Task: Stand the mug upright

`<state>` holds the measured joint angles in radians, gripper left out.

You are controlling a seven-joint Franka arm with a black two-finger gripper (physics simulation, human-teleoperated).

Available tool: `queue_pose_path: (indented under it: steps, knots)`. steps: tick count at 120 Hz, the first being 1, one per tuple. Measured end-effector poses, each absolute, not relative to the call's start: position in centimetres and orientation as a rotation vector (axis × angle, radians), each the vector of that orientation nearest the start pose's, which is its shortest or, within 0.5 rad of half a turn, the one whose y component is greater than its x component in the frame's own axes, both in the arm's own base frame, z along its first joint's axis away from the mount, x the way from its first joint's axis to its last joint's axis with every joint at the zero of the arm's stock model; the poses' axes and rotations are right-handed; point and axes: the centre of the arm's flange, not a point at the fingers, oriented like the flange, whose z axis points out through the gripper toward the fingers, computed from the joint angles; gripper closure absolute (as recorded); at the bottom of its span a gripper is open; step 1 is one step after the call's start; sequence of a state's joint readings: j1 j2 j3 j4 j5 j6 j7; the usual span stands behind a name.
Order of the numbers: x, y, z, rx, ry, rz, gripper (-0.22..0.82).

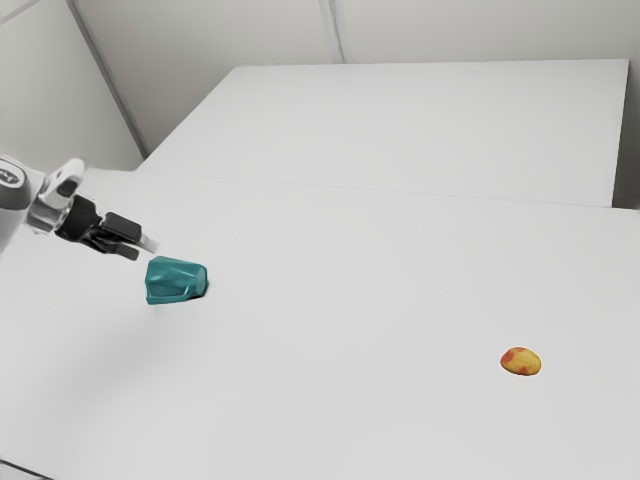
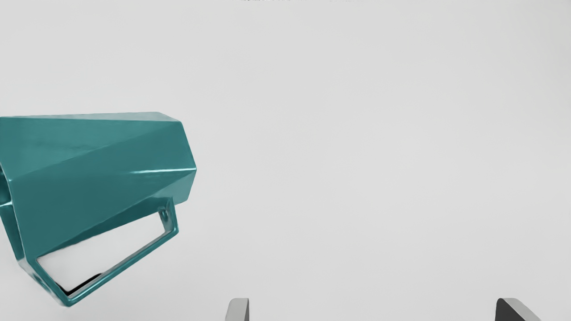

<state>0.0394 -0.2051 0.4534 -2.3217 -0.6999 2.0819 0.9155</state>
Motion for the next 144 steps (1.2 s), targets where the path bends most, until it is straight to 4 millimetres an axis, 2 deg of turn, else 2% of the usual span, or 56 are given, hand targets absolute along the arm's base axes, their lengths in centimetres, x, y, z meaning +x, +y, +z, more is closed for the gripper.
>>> queue_pose_path:
  steps: [16,22,38,53,63,85,110,129,144]
  knots:
    - [42.6,22.0,38.3,2.435,-0.163,0.653,0.0]
    - [42.0,22.8,37.8,2.418,-0.212,0.71,0.0]
    - [38.1,25.5,36.4,2.395,-0.299,0.853,0.0]
    - [36.7,26.9,36.0,2.395,-0.425,0.952,0.0]
    - [36.4,27.5,34.9,2.399,-0.497,0.979,0.0]
    - [36.8,28.3,32.6,2.416,-0.607,1.038,0.0]
    - [38.9,29.8,29.7,2.452,-0.658,1.082,0.0]
    - [41.2,29.4,27.9,2.442,-0.69,1.124,0.0]
    - [42.6,28.1,26.7,2.406,-0.702,1.161,0.0]
